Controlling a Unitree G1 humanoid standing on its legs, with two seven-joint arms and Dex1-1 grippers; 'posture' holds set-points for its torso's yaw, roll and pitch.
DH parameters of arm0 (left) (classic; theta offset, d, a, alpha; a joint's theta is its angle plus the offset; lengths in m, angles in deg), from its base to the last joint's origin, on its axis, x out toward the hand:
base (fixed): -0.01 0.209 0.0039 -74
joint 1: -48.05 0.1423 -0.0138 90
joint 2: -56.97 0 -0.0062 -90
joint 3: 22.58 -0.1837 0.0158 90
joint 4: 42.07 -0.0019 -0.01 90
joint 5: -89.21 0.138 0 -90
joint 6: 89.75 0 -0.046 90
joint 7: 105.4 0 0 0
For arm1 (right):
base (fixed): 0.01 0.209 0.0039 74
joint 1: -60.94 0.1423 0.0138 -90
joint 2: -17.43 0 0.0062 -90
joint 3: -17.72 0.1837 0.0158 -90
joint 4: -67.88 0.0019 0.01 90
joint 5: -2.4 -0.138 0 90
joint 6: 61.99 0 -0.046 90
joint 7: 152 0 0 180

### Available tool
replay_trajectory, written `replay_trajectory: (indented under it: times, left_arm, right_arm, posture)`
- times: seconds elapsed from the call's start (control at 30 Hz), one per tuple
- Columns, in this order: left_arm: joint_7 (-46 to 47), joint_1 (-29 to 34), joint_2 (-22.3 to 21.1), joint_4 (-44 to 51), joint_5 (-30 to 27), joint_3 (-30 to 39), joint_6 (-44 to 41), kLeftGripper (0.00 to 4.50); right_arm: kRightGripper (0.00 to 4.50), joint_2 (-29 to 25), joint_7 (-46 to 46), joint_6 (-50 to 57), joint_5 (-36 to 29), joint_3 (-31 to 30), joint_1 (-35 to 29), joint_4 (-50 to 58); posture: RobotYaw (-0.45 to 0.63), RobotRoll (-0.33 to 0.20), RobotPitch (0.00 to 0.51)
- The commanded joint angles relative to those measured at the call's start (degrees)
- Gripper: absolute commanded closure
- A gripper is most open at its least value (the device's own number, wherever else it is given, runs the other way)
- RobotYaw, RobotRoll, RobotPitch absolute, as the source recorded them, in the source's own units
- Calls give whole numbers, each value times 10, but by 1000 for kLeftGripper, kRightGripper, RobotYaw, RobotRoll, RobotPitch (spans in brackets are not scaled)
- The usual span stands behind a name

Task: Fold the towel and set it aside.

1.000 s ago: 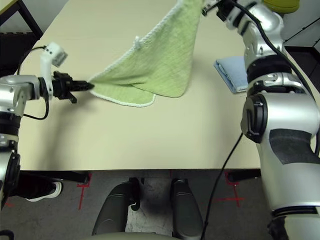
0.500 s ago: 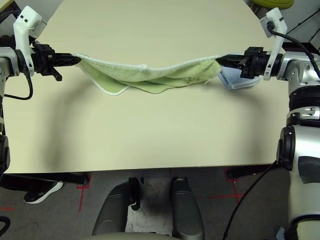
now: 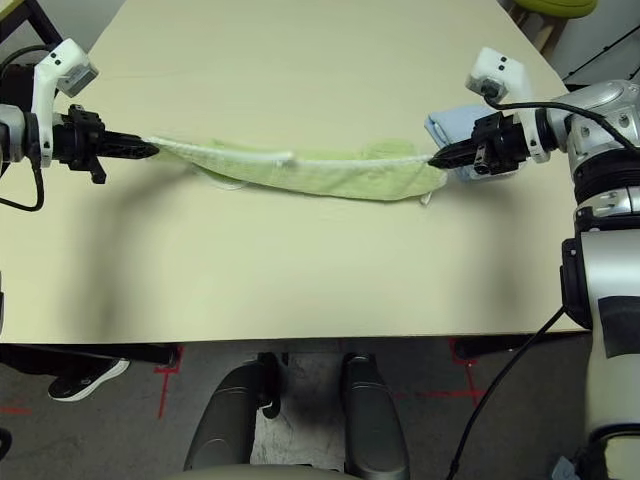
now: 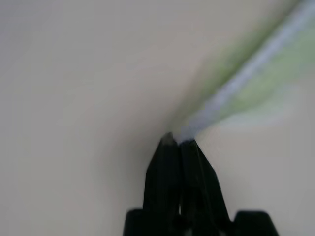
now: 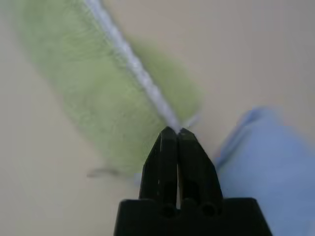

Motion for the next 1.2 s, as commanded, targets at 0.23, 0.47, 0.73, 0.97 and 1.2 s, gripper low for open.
replay_trajectory:
  times: [0.23,0.47,0.73,0.97,1.2]
  left_arm:
    - [8,-44,-30,-58,51,-10,97,4481]
    - [-266,72,-95,58,74,-74,66,4481]
    - [-309,93,-108,77,110,-95,104,4481]
    - [-402,106,-117,101,86,-102,97,4481]
    - [-424,155,-232,249,-91,-234,26,4481]
  right_arm:
    - [4500,21,98,-129,-66,115,36,-38]
    - [4500,-11,-181,-72,7,16,-34,-25]
    - [4500,-56,-386,-67,28,-33,-76,12]
    - [4500,-78,-416,-98,41,-54,-101,35]
    - [4500,-78,-451,-99,33,-54,-112,53]
  posture:
    - [-13,0,222]
    - [-7,0,227]
    - [-21,0,221]
    - [-26,0,219]
    - [-27,0,216]
